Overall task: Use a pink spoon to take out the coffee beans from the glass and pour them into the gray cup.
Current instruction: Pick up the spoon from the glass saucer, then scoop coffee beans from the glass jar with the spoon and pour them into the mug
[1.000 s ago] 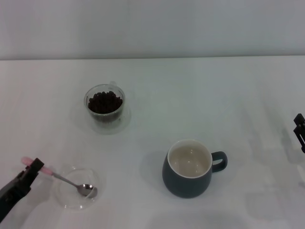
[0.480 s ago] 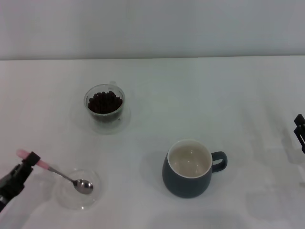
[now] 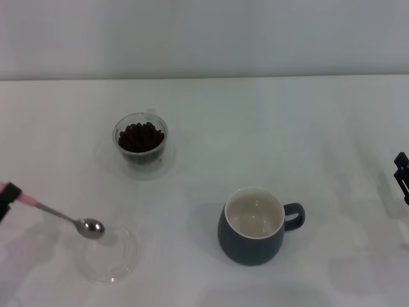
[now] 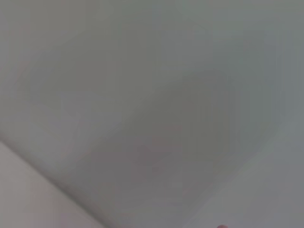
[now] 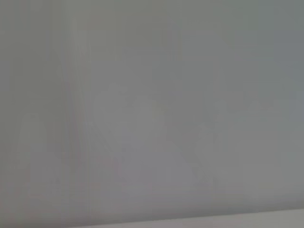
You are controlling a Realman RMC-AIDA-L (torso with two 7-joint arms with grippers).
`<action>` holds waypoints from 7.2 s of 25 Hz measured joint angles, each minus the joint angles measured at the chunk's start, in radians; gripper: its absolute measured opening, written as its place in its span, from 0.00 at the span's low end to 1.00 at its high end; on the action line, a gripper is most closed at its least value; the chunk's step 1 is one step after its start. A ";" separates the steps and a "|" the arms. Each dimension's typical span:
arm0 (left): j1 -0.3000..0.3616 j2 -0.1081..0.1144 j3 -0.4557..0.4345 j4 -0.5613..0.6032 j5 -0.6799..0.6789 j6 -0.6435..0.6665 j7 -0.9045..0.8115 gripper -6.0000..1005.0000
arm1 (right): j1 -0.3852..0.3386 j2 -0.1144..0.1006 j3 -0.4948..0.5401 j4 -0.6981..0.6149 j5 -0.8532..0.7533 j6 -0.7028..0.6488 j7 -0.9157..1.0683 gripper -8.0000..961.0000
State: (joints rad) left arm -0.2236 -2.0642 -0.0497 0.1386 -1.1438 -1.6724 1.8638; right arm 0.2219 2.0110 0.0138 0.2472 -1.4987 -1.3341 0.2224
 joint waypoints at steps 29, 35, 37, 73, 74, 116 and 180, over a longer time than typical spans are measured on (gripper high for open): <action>-0.467 0.013 0.074 0.049 -0.184 0.498 -0.003 0.13 | 0.113 0.008 0.043 -0.003 -0.001 0.023 0.000 0.65; -0.509 0.010 0.179 0.053 -0.186 0.566 -0.014 0.13 | 0.114 0.008 0.057 -0.002 -0.001 0.036 0.000 0.65; -0.514 0.010 0.205 0.053 -0.190 0.569 -0.021 0.13 | 0.114 0.008 0.064 -0.002 -0.001 0.040 0.000 0.65; -0.458 -0.006 0.215 -0.016 -0.216 0.637 -0.216 0.13 | 0.075 0.008 0.054 0.017 -0.009 0.033 0.001 0.65; -0.457 -0.007 0.215 -0.017 -0.216 0.637 -0.218 0.13 | 0.074 0.008 0.054 0.020 -0.009 0.033 0.002 0.65; -0.386 -0.010 0.231 -0.024 -0.231 0.622 -0.563 0.13 | 0.028 0.005 0.026 0.072 -0.014 -0.023 0.003 0.65; -0.596 -0.015 0.436 -0.131 -0.018 0.415 -0.387 0.13 | 0.035 0.005 0.026 0.065 -0.014 0.055 0.003 0.65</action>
State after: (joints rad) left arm -0.8195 -2.0794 0.3866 0.0075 -1.1614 -1.2572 1.4766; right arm 0.2574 2.0156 0.0398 0.3124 -1.5125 -1.2791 0.2255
